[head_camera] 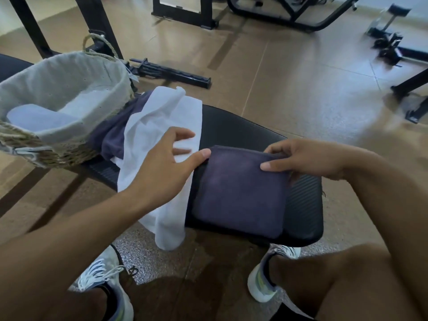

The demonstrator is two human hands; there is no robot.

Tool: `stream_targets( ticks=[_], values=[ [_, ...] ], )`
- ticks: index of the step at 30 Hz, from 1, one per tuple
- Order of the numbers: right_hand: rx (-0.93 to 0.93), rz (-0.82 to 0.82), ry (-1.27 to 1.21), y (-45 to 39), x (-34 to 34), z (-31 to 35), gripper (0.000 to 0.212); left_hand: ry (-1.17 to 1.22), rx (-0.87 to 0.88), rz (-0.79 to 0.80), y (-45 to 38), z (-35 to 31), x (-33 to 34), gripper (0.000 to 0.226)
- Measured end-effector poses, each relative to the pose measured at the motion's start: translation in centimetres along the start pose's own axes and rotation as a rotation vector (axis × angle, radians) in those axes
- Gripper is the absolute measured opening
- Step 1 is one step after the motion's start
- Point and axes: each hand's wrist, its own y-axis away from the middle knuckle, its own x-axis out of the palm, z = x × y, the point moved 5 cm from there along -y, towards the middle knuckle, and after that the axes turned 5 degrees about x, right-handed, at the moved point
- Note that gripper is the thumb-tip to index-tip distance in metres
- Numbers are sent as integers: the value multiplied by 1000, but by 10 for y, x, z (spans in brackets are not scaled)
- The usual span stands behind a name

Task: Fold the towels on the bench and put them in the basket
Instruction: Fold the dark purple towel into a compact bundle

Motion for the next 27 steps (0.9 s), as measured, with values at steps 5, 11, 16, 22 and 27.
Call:
stream_targets(
  ticks=[5,11,16,22,27],
  values=[
    [273,-180,253,-30,-19,-39,32,-356,411,131,11,-6,21,36],
    [201,-207,212,-38,-17,-36,35,-766,719,447,33,10,69,55],
    [-134,-262,150,-40,-13,-9,28,-761,741,356,33,6,75,69],
    [-333,-304,164,-31,-5,17,30,-370,190,90,-16,3,26,113],
    [-366,-386,159,-21,-8,29,30,-179,144,201,-28,5,19,29]
  ],
)
